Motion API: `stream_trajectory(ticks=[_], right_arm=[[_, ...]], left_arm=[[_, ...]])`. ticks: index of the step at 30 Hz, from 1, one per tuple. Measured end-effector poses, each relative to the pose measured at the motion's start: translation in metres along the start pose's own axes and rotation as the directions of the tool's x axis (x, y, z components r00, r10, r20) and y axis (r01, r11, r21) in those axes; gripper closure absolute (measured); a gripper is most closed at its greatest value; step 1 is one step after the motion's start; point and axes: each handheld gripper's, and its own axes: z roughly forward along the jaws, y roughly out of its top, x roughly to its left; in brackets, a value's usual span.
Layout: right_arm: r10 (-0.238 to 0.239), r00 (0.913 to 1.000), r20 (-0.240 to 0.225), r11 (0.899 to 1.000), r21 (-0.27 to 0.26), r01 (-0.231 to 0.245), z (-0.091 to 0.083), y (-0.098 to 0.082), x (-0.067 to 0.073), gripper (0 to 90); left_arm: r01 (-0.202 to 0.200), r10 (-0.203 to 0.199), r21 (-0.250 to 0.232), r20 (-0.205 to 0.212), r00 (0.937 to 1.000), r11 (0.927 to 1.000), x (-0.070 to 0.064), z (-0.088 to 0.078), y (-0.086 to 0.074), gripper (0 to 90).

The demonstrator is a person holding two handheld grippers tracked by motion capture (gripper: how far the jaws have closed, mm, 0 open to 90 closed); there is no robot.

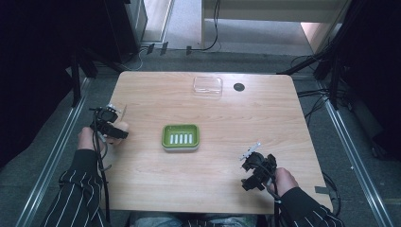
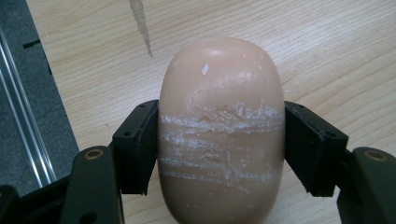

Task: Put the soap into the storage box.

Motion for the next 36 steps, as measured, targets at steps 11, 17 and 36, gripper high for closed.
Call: stream_trajectory(ticks=[11,17,36], right_arm=[[-0.005,1.0000,-0.001,1.000,-0.005,0.005,0.001,0.000,0.000,14.3],[-0.002,1.0000,-0.004,1.000,0.001,0.002,0.001,0.000,0.000,14.3],[0.001,1.0000,-0.007,1.000,-0.002,-0.001,0.001,0.000,0.000,14.3]], left_arm=[[-0.028,0.028,-0.014,0.015,0.9995,0.9995,-0.006,-0.006,0.004,33.5],[-0.046,0.047,-0.016,0.015,0.9988,0.9988,-0.012,-0.008,0.006,33.5],[-0.110,0.110,-0.031,0.022,0.9936,0.9935,-0.029,-0.014,0.013,33.5]])
